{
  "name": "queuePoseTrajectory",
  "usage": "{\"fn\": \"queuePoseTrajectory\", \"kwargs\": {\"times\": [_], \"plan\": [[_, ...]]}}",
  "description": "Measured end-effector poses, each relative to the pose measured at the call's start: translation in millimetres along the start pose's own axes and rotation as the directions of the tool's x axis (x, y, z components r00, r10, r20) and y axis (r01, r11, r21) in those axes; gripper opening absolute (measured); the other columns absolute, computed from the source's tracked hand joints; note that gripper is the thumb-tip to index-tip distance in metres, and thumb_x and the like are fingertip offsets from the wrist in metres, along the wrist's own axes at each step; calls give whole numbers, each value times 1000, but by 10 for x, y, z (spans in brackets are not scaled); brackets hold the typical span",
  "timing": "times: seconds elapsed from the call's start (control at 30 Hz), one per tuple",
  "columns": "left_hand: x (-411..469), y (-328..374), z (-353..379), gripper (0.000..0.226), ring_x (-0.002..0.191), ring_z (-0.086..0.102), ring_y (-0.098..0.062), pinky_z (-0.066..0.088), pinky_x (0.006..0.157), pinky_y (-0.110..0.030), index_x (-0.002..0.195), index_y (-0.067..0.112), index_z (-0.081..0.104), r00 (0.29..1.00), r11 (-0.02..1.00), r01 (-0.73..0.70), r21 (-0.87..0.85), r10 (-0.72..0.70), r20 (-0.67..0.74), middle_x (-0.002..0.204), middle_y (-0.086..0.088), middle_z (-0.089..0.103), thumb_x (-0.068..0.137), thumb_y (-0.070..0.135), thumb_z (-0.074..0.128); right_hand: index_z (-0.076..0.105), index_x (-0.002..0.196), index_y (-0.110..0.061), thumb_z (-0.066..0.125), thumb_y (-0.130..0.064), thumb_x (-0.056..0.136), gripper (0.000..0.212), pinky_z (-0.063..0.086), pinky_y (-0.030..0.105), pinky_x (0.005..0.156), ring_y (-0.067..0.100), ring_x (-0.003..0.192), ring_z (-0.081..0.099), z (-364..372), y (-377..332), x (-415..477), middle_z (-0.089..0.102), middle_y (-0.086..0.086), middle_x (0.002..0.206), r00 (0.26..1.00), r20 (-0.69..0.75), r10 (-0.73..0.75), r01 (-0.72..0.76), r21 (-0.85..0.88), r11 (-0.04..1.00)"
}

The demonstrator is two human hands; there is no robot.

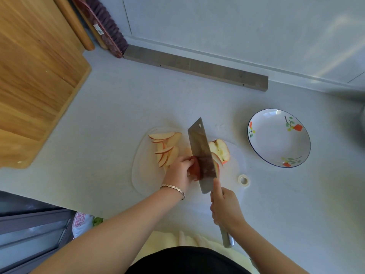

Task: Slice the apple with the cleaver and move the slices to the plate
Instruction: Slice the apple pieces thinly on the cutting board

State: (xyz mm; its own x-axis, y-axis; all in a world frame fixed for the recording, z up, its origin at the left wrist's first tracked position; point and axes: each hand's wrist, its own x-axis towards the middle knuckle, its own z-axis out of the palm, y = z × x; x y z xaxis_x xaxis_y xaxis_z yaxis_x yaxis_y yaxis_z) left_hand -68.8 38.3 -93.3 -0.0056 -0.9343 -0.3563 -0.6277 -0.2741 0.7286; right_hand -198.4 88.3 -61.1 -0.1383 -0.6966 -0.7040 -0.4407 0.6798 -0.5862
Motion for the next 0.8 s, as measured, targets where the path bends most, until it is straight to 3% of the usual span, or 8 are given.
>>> {"fn": "queuePoseTrajectory", "kwargs": {"times": [0.23,0.33,0.47,0.53,0.57,0.67,0.73,0.8], "plan": [[-10,-1,28,42,106,59,-31,53,88,-37,117,0,58,996,983,70,-169,-78,-44,119,-13,57,77,-10,65,37,66,-10,30,-54,95,54,26,19,40,12,36,25,-149,-86,-38,30,2,48,995,79,55,-66,140,988],[-26,-5,31,50,105,59,-23,49,90,-24,122,3,58,997,996,48,-77,-52,-54,123,-5,55,75,-4,70,36,65,-10,29,-54,95,54,27,19,39,12,36,26,-187,-105,-61,30,1,48,997,62,54,-62,137,989],[-59,25,-75,40,99,58,-19,49,87,-29,121,14,59,998,991,51,127,-48,-31,121,0,56,81,12,67,38,67,-10,33,-54,94,52,28,19,41,12,39,28,-258,-141,-119,33,1,50,998,55,14,-18,82,996],[-114,77,-260,24,93,60,-22,50,79,-29,109,15,63,980,987,-15,159,46,-193,111,-4,61,85,12,59,38,65,-11,34,-54,93,51,29,22,43,13,41,29,-317,-190,-157,34,1,51,997,56,-53,51,26,998],[-142,106,-371,19,89,59,-24,49,76,-30,102,14,63,926,982,-103,159,153,-345,103,-8,64,85,11,55,38,65,-12,34,-55,92,52,30,25,47,15,44,31,-346,-222,-174,36,2,52,994,44,-105,107,-39,994],[-232,207,-752,13,91,48,-24,36,89,-18,95,12,53,587,882,-409,235,451,-672,93,-17,58,82,14,50,36,63,-13,35,-57,91,52,31,28,57,19,54,34,-400,-369,-207,38,4,57,964,24,-266,264,-252,931],[-267,301,-994,20,101,46,-23,31,96,-18,101,12,51,525,767,-552,328,625,-578,107,-12,51,85,23,50,33,59,-14,37,-54,92,52,27,30,53,17,52,31,-395,-497,-205,35,1,54,942,50,-333,326,-385,864],[-258,342,-1140,33,115,46,-22,31,99,-27,111,17,54,564,594,-638,490,794,-228,124,-5,50,93,40,39,33,58,-16,39,-55,92,52,25,27,50,17,52,34,-376,-605,-182,35,-2,53,923,97,-373,367,-518,772]]}}
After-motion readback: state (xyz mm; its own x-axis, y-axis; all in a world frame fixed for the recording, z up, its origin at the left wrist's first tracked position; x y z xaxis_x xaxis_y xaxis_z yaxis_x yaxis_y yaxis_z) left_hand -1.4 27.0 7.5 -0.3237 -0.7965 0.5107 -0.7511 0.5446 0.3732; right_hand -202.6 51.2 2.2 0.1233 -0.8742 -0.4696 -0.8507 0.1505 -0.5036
